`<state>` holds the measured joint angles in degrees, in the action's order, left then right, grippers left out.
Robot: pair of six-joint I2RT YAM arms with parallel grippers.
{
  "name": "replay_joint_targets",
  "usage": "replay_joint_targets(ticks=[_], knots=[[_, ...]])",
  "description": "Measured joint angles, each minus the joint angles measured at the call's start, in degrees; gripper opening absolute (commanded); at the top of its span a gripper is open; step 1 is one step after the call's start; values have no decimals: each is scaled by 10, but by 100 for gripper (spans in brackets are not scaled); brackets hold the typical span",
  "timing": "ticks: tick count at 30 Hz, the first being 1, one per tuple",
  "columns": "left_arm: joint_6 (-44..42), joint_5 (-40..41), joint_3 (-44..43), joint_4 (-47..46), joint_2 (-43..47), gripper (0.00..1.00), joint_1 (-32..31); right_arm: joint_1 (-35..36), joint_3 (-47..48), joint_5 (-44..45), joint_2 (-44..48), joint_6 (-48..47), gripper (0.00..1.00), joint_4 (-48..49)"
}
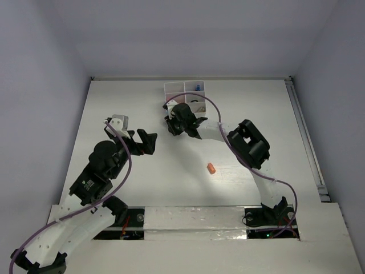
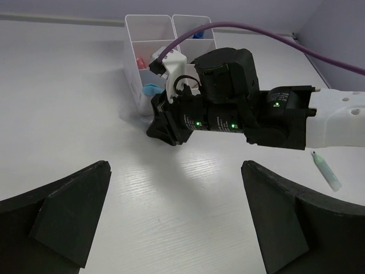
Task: Sort the stationery into containers
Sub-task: Pick up the pen from the center of the board.
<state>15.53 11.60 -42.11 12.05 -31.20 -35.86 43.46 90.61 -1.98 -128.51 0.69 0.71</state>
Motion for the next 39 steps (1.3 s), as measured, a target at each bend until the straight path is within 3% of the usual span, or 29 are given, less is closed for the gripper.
replay_joint_targets(ticks=[1,7,12,19,20,23,24,25,33,39], knots=[[0,-1,0,0,-3,99,2,0,0,-3,0,0,3,2],[7,-16,0,-1,-27,99,12,1,-89,-31,44,0,0,66],[26,-58,-1,-7,-53,99,15,10,-176,-91,150,4,0,10],[57,-222,-47,3,-123,99,51,27,-252,-174,365,-19,0,-58],[63,-255,-49,0,-129,97,63,27,-267,-185,396,-25,0,-61],[81,-357,-48,-1,-137,75,115,27,-303,-220,482,-38,0,-79],[85,-382,-48,-1,-139,62,130,27,-308,-229,501,-42,0,-87],[90,-400,-48,0,-141,58,142,27,-309,-237,513,-45,0,-95],[117,-510,-19,-23,-172,54,161,28,-323,-277,539,-59,0,-119],[146,-546,4,-37,-197,54,161,37,-323,-285,543,-64,0,-119]])
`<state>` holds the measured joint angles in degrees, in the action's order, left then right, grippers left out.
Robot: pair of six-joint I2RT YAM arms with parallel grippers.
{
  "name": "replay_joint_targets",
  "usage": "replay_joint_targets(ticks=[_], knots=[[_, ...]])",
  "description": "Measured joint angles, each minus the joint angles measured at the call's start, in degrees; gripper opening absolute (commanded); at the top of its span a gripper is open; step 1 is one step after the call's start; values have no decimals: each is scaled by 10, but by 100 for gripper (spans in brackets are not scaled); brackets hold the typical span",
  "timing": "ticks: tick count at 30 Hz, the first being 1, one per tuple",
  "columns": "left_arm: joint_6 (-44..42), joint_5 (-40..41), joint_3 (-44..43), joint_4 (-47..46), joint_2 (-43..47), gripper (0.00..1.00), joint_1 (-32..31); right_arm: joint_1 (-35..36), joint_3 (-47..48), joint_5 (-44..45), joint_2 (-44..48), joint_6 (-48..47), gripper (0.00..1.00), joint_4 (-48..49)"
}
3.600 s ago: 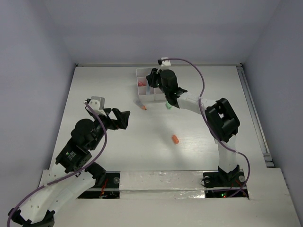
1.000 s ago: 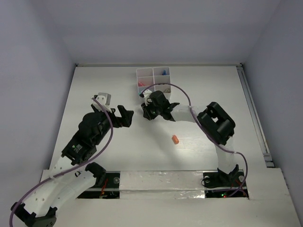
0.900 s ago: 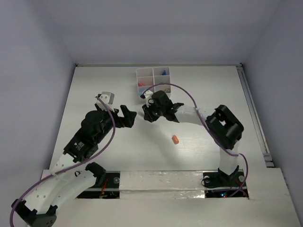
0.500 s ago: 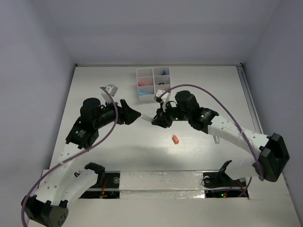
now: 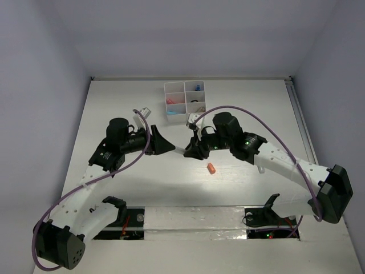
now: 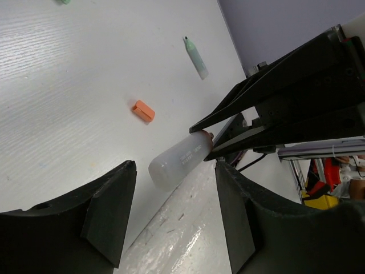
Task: Sort the stationery into containers
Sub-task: Pick up the pen from the center of the board.
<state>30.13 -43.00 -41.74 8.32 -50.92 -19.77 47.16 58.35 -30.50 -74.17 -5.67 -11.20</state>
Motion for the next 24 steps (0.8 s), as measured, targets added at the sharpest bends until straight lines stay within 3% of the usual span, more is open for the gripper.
replay_joint_targets(ticks=[17,23,24], knots=[[53,-70,35,-91,-14,38,0,35,18,25,-5,-21,0,-4],[63,-101,40,-104,-32,22,1,36,37,65,-5,-45,0,-17],[65,-108,40,-110,-34,14,2,39,38,71,-7,-51,0,-23]])
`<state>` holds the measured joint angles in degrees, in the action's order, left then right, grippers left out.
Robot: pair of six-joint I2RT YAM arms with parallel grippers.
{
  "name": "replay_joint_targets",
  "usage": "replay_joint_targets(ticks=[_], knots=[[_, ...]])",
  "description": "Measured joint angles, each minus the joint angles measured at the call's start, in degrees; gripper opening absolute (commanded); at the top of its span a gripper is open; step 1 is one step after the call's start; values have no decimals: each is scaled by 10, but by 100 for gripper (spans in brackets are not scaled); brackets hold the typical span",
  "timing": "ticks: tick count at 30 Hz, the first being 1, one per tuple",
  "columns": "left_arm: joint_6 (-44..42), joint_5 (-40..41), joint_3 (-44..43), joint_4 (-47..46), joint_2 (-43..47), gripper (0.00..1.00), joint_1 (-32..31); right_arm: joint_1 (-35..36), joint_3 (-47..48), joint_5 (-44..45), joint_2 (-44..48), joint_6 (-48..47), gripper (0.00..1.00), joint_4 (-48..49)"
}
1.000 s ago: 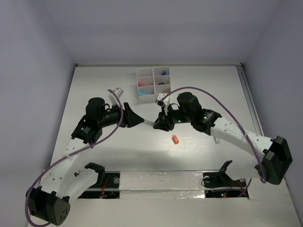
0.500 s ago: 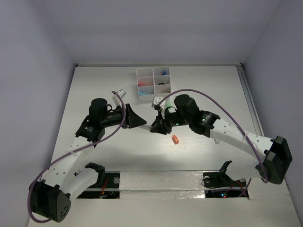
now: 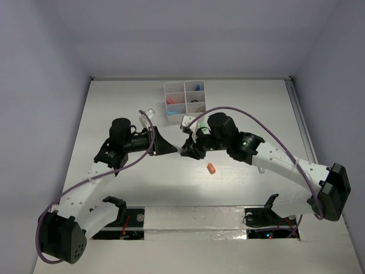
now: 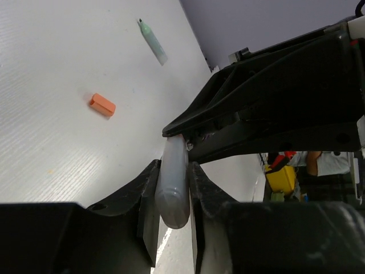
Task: Sort the stationery into containers
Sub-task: Pick up the pen from the center of the board.
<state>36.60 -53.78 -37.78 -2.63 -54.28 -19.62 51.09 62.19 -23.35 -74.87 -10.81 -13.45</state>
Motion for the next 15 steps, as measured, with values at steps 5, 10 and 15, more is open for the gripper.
replay_joint_targets(ticks=[5,10,15], knots=[[3,-10,2,-7,-5,0,2,7,9,24,-9,-22,0,-15],[-1,-3,2,-16,-3,0,2,11,9,48,-9,-29,48,-12],[16,30,12,-39,46,0,2,2,-10,84,8,0,95,34]])
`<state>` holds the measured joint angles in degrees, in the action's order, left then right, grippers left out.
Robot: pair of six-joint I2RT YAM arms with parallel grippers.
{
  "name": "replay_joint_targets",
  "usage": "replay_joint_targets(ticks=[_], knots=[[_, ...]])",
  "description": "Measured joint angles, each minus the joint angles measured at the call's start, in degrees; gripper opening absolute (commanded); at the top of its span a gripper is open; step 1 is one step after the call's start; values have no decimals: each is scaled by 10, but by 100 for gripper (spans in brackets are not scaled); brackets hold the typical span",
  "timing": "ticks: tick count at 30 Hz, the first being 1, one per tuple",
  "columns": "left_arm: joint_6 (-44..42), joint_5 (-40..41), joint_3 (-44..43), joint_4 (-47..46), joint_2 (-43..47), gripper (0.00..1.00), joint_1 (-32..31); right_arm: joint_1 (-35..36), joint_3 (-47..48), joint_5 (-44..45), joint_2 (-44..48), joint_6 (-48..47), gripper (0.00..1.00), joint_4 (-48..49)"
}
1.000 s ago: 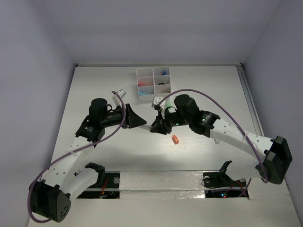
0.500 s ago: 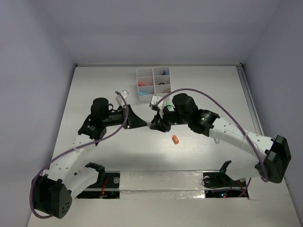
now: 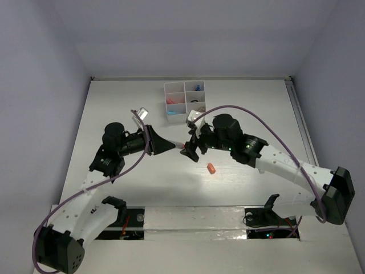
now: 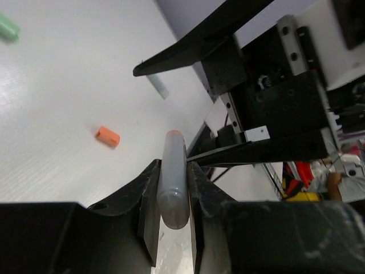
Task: Sort the stationery into containers
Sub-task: Pick up the pen from the center of the board.
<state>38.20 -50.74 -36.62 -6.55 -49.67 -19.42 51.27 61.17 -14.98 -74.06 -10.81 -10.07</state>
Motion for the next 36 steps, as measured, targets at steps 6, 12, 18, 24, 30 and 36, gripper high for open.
replay_joint_targets(ticks=[6,12,18,24,30,36], knots=[[71,107,63,-110,132,0,0,-41,-110,-17,87,129,100,150],[143,209,158,-234,225,0,0,-56,-165,-87,78,319,100,363],[168,245,185,-298,231,0,0,-56,-163,-169,-21,490,100,552],[173,250,188,-332,235,0,0,-56,-142,-215,-101,595,95,652],[173,249,188,-344,228,0,0,-56,-117,-219,-107,623,84,694],[174,248,189,-346,228,0,0,-56,-85,-215,-117,631,62,710]])
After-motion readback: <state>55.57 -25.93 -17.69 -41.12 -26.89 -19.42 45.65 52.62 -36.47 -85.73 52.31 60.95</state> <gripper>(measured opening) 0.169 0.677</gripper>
